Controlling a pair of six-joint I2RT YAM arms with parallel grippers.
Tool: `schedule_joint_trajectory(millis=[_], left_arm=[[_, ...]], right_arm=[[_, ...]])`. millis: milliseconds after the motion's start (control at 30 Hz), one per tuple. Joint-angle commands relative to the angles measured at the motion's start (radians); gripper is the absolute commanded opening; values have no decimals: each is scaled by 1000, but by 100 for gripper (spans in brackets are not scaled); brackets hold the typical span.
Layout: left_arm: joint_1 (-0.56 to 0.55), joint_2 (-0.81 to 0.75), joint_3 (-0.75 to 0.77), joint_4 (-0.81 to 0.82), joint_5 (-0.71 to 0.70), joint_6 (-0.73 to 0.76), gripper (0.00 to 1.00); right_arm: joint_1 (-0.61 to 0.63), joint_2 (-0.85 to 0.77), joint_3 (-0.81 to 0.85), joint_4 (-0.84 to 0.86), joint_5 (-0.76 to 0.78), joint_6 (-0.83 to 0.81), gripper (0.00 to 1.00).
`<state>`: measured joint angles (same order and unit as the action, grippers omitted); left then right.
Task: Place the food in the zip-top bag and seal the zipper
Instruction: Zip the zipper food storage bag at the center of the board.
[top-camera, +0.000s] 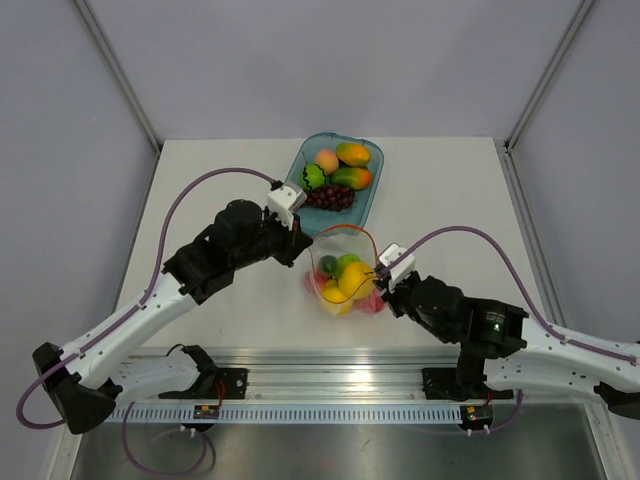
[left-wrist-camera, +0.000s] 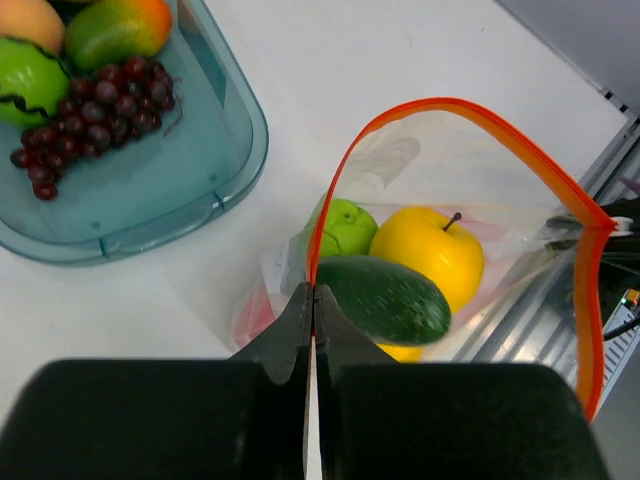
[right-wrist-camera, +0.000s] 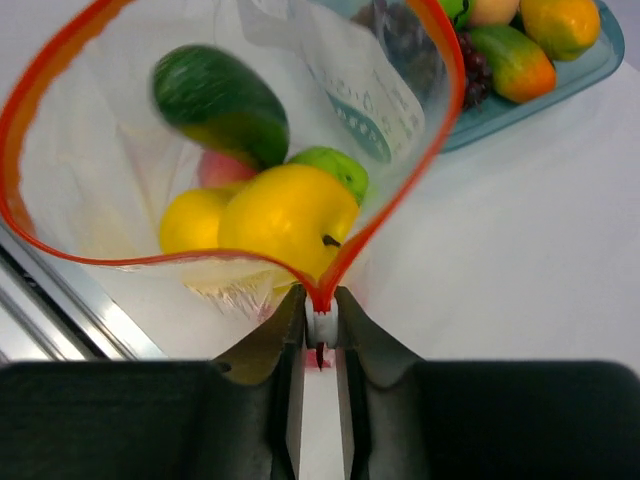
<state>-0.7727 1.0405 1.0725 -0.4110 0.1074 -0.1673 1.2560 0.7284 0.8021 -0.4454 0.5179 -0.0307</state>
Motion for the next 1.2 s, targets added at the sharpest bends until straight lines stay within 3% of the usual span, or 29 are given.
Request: schedule_joint_trajectory(millis=[0,100,200,500,833,967,1167], left_arm=[[4,-14,-26,28,-38,-32,0],[4,-14,-34,35,-28,-43,0],[4,-13,-29,38,-28,-52,0],[4,-4,-14,26,-61,-80,0],[13,10,-14,-5,-104,-107,0],[16,13,-19,-2,-104,-110,0],[21,18,-8,-11,-104,-110,0]], right_arm=[[-4,11,-41,54,118,70,25],[-4,2,-37,60,101,110,38],[-4,-9,-15,66,76,117,45],[-4,45,34,50,76,117,46],[-4,-242,-66,31,21,210,50],[-4,-215,-86,13,25,216,49],[-4,-156,-162,135,-28,154,49]])
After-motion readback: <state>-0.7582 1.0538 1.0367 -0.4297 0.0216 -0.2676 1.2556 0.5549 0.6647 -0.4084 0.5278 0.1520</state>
